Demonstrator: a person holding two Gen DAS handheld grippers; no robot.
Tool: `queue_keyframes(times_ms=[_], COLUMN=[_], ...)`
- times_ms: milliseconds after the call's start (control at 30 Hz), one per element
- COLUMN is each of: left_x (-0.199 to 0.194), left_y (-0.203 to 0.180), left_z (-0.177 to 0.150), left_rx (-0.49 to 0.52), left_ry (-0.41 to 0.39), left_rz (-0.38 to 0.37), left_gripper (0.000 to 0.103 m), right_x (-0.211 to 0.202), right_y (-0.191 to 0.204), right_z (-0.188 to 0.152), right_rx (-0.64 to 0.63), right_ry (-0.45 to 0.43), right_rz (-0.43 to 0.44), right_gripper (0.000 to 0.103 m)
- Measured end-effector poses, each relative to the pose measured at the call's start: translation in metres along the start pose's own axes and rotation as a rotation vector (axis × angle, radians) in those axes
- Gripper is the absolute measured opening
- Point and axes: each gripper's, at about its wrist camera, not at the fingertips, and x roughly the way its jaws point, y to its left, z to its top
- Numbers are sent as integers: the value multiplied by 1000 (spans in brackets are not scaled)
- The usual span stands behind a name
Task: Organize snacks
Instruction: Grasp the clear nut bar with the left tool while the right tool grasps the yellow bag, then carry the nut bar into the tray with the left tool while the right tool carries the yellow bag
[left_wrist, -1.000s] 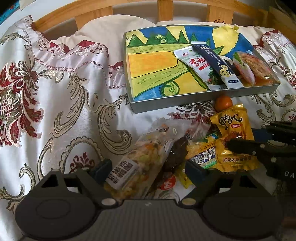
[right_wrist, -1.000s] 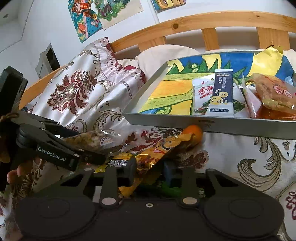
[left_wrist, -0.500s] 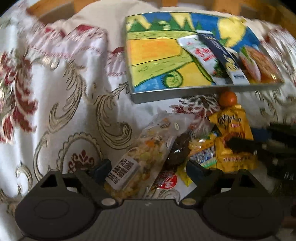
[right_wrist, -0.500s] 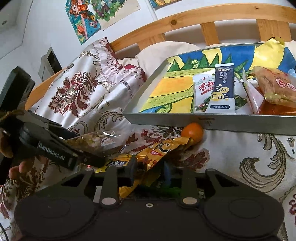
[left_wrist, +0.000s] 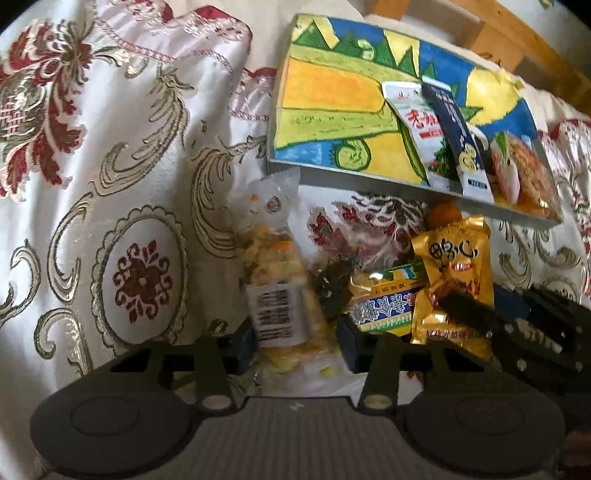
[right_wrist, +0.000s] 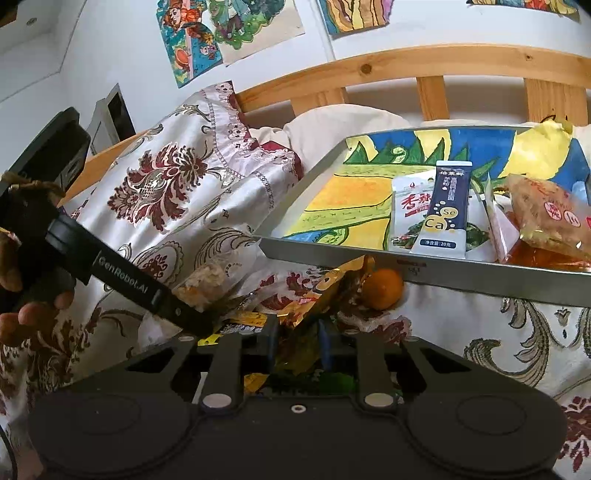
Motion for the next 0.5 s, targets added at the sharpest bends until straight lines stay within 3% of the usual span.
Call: queue_keyframes(times_ms=[200, 500], left_x=[-9, -20], left_y=[1, -7], left_z=[-5, -14], left_rx=[-60, -74], left_ry=[-40, -114], left_rz=[-42, -55], left_gripper=[42, 41], right_x=[-8, -13], right_y=[8, 12], right_z=[0, 1], right_rx=[-69, -109], right_ry=[-33, -63], right_rz=[-20, -44], right_gripper=[22, 22])
